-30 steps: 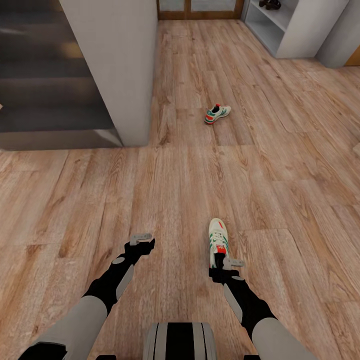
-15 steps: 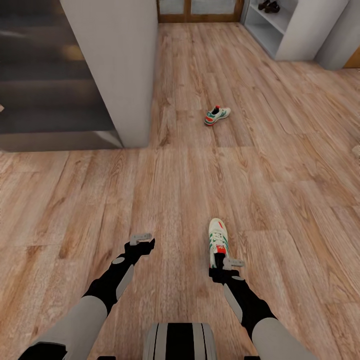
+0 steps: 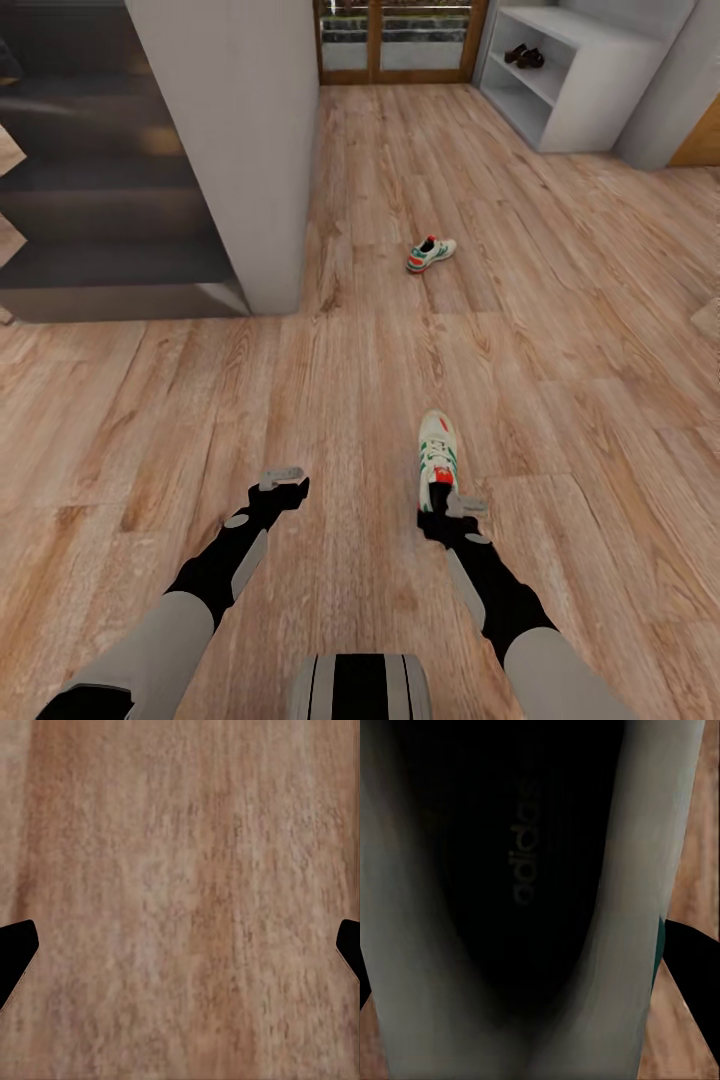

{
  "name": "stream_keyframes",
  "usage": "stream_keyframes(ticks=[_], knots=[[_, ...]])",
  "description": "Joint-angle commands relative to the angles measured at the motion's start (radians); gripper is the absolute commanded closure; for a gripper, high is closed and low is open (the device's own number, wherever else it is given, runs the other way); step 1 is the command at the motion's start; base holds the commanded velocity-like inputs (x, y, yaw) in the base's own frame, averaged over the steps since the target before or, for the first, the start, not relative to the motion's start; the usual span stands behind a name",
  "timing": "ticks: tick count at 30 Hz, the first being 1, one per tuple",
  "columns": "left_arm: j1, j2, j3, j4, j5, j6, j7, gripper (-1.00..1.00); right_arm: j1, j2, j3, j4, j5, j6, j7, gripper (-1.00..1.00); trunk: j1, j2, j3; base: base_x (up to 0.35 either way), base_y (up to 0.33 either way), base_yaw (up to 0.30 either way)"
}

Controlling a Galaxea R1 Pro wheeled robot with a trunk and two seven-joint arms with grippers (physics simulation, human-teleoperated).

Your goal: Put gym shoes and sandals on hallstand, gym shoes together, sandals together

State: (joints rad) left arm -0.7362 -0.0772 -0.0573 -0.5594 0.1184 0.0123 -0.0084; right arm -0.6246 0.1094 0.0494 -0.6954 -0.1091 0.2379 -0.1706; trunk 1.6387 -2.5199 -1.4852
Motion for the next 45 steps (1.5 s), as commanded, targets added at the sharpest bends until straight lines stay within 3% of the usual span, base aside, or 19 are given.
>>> stream_keyframes(ticks=[1,7,11,25,45], knots=[[0.000,0.000,-0.002,-0.001,0.010,0.002,-0.001,-1.00,0.000,-0.001,0.005,-0.048,-0.014,0.008,-0.009,1.00,0.000,0.000,0.003,0.000,0.000,0.000],[0.000,0.001,-0.002,-0.001,0.010,0.003,0.001,-1.00,0.000,-0.001,0.010,-0.272,-0.014,0.015,-0.008,1.00,-0.003,0.002,0.027,0.000,0.000,0.000],[0.000,0.001,-0.002,-0.001,0.011,0.004,0.001,-1.00,0.000,-0.002,0.014,-0.316,-0.007,0.015,-0.008,1.00,-0.005,0.002,0.042,0.000,0.000,0.000],[0.003,0.001,-0.002,0.005,0.016,0.005,0.001,-1.00,0.000,-0.002,0.015,-0.325,-0.003,0.026,-0.009,1.00,-0.011,0.006,0.096,0.000,0.000,0.000],[0.004,-0.001,-0.002,0.006,0.018,0.005,0.001,-1.00,0.000,-0.002,0.009,-0.325,-0.010,0.029,-0.009,1.00,-0.020,0.010,0.204,0.000,0.000,0.000]])
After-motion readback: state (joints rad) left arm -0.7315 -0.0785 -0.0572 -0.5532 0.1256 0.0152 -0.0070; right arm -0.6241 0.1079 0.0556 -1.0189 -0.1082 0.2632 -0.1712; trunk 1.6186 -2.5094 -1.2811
